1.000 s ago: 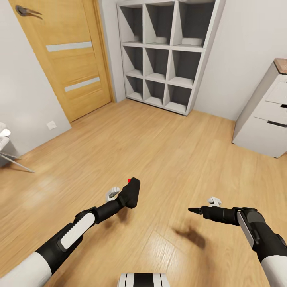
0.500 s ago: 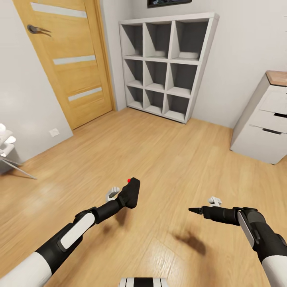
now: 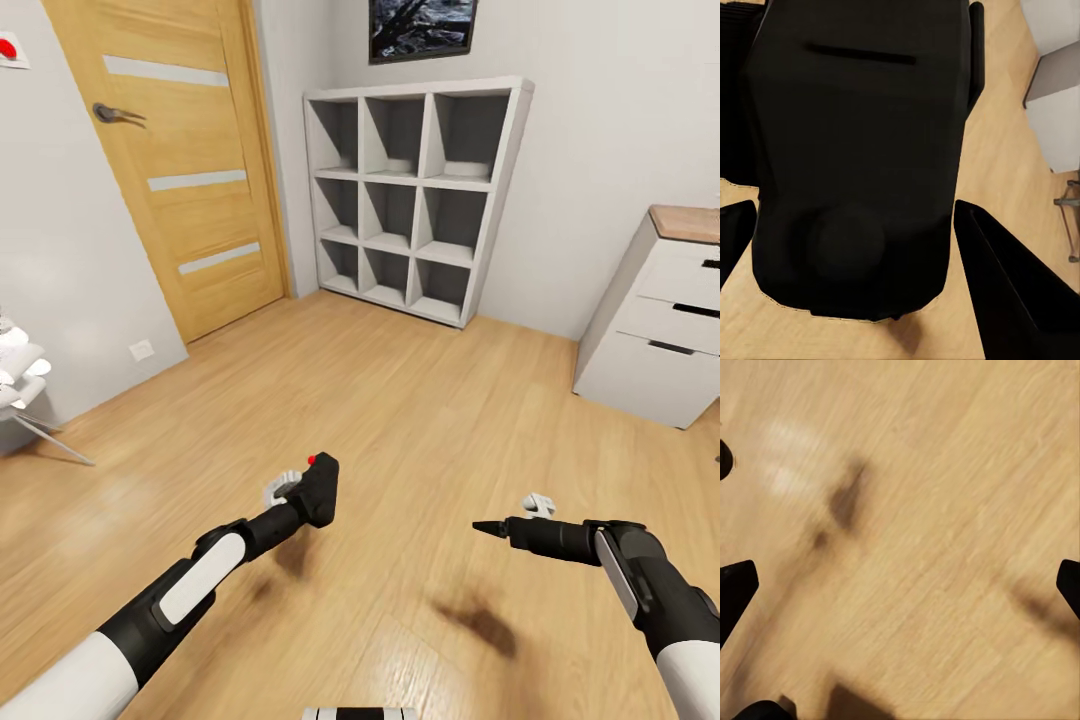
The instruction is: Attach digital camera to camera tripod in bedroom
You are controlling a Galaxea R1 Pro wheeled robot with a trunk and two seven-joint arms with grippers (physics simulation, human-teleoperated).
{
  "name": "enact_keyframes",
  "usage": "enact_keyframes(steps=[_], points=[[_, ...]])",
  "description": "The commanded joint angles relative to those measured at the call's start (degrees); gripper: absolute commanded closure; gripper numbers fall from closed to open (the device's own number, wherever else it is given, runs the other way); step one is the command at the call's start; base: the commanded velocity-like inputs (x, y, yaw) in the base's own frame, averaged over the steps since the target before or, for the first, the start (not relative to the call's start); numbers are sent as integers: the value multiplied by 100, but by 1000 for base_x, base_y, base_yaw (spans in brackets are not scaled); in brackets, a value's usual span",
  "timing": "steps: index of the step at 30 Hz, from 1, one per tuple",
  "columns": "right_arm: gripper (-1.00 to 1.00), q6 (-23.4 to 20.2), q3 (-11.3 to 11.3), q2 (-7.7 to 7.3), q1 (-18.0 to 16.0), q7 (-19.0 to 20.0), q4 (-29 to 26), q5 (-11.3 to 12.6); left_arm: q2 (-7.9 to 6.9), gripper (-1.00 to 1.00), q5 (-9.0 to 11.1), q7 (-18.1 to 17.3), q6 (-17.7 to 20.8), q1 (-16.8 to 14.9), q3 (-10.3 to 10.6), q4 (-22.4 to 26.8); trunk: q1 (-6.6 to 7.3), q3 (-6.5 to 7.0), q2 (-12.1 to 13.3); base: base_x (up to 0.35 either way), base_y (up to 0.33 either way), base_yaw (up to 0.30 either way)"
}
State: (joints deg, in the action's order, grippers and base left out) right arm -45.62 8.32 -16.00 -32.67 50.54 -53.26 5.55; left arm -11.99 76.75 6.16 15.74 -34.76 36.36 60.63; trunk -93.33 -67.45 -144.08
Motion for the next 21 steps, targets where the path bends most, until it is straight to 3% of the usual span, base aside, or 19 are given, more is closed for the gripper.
enact_keyframes(steps=[1,10,21], points=[[-100,-44,3,0,-2,-9,-1,42,14,100,50,123,-28,-4,14,37,3,18,0,0,0,0],[-100,-44,3,0,-2,-9,-1,44,47,100,59,261,-71,-4,10,55,27,217,12,0,0,0],[-100,-44,3,0,-2,-9,-1,38,41,100,62,145,-77,-4,0,79,55,461,26,0,0,0]])
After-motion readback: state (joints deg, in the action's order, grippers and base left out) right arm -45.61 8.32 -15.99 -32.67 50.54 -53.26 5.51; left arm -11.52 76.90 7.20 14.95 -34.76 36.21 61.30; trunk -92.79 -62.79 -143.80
